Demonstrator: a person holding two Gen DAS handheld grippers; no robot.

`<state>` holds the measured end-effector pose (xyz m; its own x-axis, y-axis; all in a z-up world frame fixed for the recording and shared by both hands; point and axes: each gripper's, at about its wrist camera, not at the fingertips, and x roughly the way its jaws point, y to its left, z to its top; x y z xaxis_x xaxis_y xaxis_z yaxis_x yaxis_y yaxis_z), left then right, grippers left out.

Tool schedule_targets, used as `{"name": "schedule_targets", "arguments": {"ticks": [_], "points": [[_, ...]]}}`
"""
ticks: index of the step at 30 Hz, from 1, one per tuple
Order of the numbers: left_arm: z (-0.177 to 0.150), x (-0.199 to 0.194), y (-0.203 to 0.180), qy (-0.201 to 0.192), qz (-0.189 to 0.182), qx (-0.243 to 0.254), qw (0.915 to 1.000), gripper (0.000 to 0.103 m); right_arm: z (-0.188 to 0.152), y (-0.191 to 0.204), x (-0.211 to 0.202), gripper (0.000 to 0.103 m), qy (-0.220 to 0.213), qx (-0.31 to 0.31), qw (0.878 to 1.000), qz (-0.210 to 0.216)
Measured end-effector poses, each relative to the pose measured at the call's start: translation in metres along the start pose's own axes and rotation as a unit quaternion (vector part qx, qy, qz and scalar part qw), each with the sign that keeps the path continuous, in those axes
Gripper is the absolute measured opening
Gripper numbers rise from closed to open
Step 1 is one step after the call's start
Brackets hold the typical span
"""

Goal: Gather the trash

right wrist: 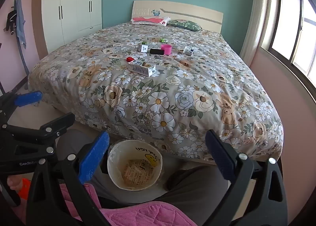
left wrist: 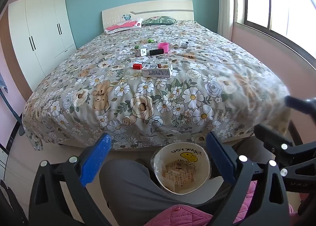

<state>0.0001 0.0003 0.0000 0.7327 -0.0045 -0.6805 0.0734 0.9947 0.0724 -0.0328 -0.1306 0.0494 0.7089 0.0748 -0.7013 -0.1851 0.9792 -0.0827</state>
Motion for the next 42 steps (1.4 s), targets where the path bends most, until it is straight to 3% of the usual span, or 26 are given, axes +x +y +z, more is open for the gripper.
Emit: {"name": "schedule_targets", "arguments": {"ticks": [42], "points": [[-0.0044,0.0029,-0.0018,0.004,0.001,0.001,1.0000,0.098,-0.0018,-0.0010,-0.0009,0.096,0.001,-0.001,1.000,0.000]]}}
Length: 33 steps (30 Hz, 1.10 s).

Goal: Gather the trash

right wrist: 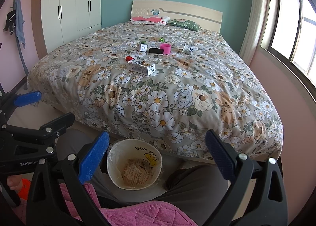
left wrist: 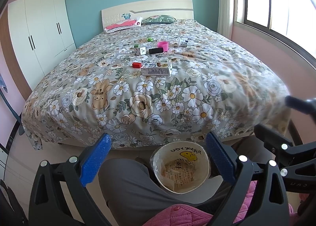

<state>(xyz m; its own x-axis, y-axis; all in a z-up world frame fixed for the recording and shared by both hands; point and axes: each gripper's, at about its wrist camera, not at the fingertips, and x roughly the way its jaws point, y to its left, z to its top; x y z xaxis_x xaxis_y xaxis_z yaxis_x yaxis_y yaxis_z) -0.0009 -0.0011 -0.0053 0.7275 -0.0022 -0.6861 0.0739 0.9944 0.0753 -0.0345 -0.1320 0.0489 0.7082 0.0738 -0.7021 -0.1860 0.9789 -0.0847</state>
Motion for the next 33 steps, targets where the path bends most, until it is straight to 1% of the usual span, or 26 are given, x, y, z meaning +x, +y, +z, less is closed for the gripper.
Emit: {"name": "schedule_targets", "arguments": {"ticks": [18,33], "points": [[0.0040,-0.0025,0.0017,-0.002,0.001,-0.001,1.0000,0.098,-0.0036,-0.0024,-0.0010,0.096,-0.002,-0.001,1.000,0.000],[0.0051,-0.0041,0.0021,-0.003,0.001,-0.001,1.0000,0.098,0.0013,-0.0026,-0.0013,0.096,-0.002,-0.001,1.000,0.000]]}}
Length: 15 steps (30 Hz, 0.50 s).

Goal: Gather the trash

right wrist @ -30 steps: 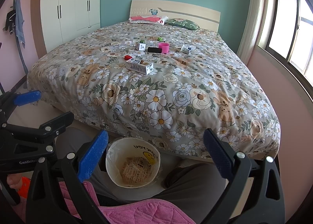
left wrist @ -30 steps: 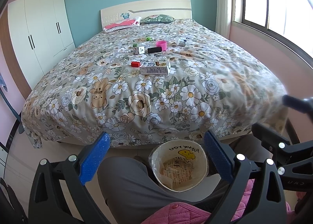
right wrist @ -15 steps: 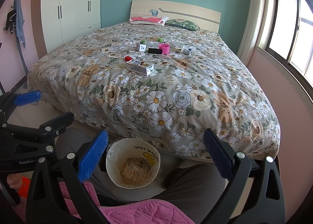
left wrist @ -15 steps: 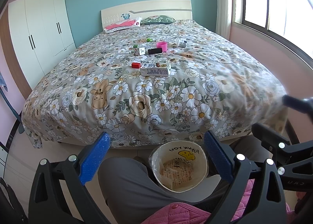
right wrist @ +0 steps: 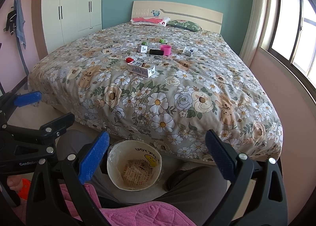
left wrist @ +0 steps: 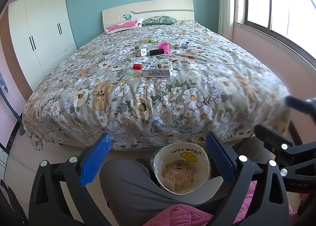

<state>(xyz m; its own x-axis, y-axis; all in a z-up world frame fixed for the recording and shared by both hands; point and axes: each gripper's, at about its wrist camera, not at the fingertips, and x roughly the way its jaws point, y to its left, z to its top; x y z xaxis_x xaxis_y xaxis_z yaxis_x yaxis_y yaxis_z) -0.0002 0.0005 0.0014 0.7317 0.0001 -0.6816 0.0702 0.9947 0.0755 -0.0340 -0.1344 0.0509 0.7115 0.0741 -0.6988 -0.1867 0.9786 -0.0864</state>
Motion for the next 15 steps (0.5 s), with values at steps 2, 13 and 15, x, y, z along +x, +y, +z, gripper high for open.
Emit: {"name": "schedule_targets", "arguments": {"ticks": [2,13,15], "points": [[-0.0001,0.0000,-0.0001,0.000,0.000,0.000,1.0000,0.098,-0.0006,-0.0005,0.0001,0.096,0.000,0.000,1.000,0.000],[-0.0007,-0.0001,0.0011,0.001,0.001,0.001,1.0000,0.098,0.0003,0.0023,0.0000,0.096,0.003,0.001,1.000,0.001],[-0.0008,0.0000,0.0010,0.001,0.001,0.001,1.0000,0.098,0.0006,0.0024,-0.0001,0.096,0.003,0.001,1.000,0.001]]}}
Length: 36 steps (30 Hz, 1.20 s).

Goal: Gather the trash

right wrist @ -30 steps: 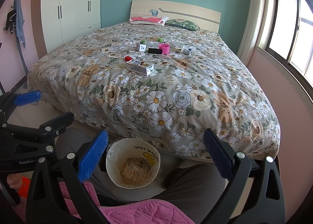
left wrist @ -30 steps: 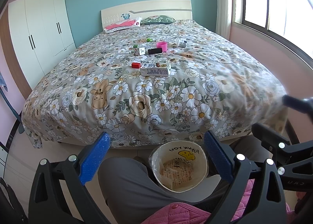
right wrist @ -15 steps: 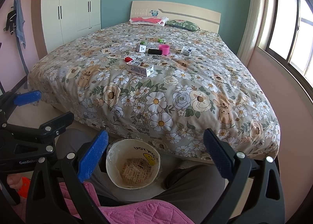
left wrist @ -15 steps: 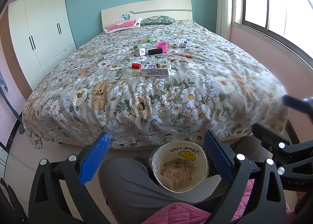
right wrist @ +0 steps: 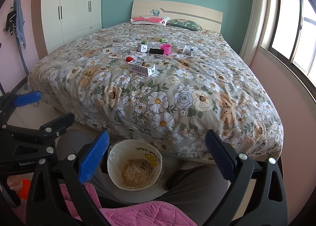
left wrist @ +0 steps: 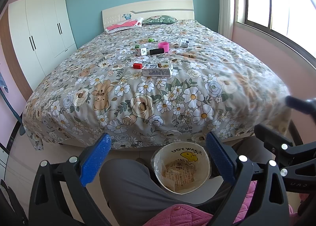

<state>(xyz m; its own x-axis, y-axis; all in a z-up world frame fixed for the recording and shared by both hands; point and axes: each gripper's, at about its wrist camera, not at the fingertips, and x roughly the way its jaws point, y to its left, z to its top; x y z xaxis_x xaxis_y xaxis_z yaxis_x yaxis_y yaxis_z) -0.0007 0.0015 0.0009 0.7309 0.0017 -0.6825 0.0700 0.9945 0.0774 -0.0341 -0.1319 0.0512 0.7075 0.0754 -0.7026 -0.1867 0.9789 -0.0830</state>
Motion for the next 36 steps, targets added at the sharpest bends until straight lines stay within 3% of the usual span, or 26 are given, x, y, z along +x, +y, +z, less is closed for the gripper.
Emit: {"name": "schedule_targets", "arguments": {"ticks": [11,18,27,36], "points": [[-0.003,0.006,0.000,0.009,-0.006,-0.004,0.9999,0.098,0.000,-0.001,0.004,0.096,0.004,-0.003,1.000,0.003],[0.009,0.012,0.009,-0.002,-0.009,-0.016,0.9998,0.098,0.017,-0.001,0.014,0.096,-0.008,-0.018,1.000,0.002],[0.056,0.042,0.018,0.000,-0.017,-0.040,0.9990,0.098,0.064,-0.022,0.041,0.096,-0.026,-0.023,0.999,0.004],[0.119,0.109,0.052,0.034,-0.016,-0.092,0.9951,0.098,0.111,-0.032,0.093,0.096,-0.027,-0.067,0.995,0.063]]}}
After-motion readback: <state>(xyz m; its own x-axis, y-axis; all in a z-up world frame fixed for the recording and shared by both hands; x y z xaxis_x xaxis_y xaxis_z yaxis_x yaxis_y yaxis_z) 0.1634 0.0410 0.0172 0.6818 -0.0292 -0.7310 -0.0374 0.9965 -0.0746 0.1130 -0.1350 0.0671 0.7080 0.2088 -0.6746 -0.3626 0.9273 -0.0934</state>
